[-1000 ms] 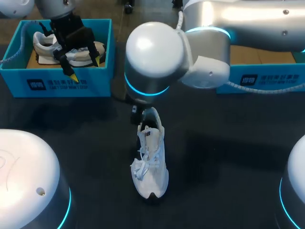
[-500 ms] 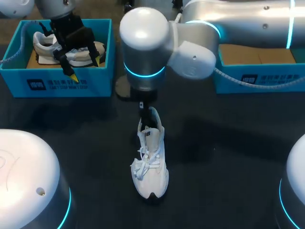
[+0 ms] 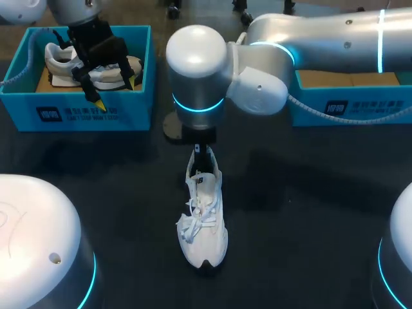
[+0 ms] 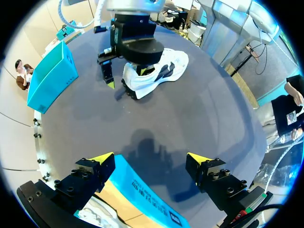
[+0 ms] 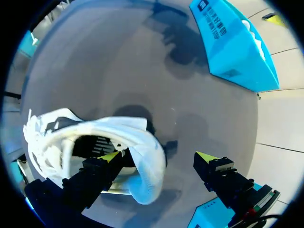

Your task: Take the shoe out of the shoebox, open the shoe tongue, remove and reinsert the insole, then place the shoe into the shoebox

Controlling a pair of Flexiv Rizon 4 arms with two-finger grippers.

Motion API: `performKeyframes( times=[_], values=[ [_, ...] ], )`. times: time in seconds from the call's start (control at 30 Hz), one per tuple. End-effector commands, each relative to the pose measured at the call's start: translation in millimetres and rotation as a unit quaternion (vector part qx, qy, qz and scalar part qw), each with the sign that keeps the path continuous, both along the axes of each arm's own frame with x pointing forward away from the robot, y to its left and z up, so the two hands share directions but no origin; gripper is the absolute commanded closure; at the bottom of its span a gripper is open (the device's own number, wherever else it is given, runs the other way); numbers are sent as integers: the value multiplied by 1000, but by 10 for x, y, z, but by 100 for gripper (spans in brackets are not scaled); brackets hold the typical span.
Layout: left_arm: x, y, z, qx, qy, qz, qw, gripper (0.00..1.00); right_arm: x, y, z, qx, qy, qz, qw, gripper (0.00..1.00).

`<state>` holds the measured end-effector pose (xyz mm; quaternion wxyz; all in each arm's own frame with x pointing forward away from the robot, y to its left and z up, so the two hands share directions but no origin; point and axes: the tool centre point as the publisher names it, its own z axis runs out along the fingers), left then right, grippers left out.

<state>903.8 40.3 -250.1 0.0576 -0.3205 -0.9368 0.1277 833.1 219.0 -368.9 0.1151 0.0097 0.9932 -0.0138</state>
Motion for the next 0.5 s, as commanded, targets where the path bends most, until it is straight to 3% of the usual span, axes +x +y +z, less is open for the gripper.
performKeyframes(
  times=[0.03, 0.2, 0.27, 0.33, 0.43, 0.5],
  values=[
    [-1, 4, 5, 1, 0, 0, 1000, 0, 65, 53, -115, -6, 13, -4, 1000, 0],
    [-1, 4, 5, 1, 0, 0, 1000, 0, 45, 42, -165, -3, 16, -3, 1000, 1],
    [-1, 4, 5, 1, 0, 0, 1000, 0, 44, 34, -181, -2, 18, -4, 1000, 11],
    [-1, 4, 5, 1, 0, 0, 1000, 0, 47, 11, -223, -2, 23, -7, 1000, 45],
    [-1, 4, 5, 1, 0, 0, 1000, 0, 43, -11, -264, -11, 30, -4, 999, 57],
    [-1, 4, 5, 1, 0, 0, 1000, 0, 32, -35, -277, -12, 32, -6, 999, 82]
  ],
)
